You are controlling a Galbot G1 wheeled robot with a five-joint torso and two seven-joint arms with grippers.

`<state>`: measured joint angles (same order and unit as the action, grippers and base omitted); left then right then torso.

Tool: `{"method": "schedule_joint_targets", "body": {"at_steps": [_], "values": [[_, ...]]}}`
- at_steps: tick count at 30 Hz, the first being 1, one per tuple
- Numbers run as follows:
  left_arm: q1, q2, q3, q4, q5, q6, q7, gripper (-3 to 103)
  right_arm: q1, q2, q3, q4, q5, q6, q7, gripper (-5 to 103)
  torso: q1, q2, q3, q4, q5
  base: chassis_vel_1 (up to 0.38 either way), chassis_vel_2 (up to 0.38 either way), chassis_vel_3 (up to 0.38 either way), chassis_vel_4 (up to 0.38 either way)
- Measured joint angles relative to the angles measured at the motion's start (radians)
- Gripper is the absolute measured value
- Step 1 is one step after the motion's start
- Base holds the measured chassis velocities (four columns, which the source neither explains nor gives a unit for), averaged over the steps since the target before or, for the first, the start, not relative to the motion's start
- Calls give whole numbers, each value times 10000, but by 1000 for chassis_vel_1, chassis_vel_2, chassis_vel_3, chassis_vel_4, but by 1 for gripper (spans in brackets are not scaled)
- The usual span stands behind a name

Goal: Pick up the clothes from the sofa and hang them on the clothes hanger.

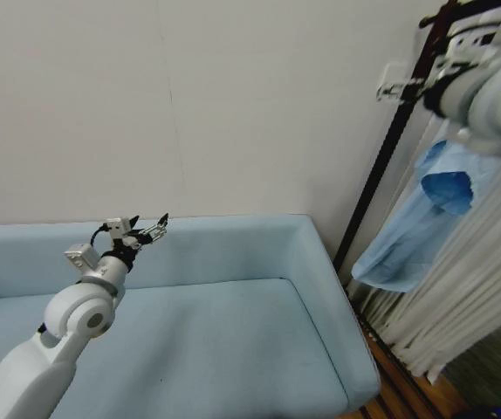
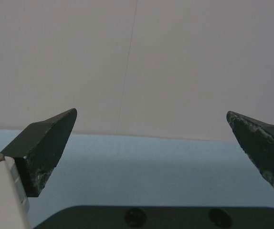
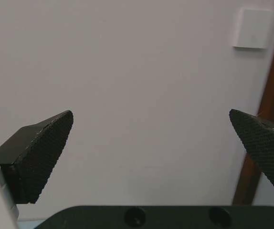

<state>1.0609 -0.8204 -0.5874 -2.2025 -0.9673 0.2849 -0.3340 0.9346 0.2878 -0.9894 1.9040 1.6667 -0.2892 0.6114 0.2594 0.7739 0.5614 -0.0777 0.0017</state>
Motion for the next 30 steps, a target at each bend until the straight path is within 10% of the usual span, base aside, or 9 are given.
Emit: {"method": "schedule_joint_targets", "body": {"at_steps": [7,11,18,30], "values": [[118,-109,504,186,467,-134,140,100,-1776,186,546,-377,-1499,668,-1005,100,-1,1,-2,-11,-1,0,0,0,0],[36,-67,687,406,643,-200,205,100,-2837,2240,706,-2105,-2418,1246,-1109,100,2,-1,2,6,-4,0,0,0,0],[545,-301,986,786,1391,-547,400,100,-5757,3792,1614,-3256,-3745,2600,-1894,100,3,-3,3,0,-8,0,0,0,0],[2865,-1636,778,978,3462,-1731,1284,100,-13077,3714,5552,-2053,-7144,3824,-2390,100,-1,-2,-4,-1,-5,0,0,0,0]]}}
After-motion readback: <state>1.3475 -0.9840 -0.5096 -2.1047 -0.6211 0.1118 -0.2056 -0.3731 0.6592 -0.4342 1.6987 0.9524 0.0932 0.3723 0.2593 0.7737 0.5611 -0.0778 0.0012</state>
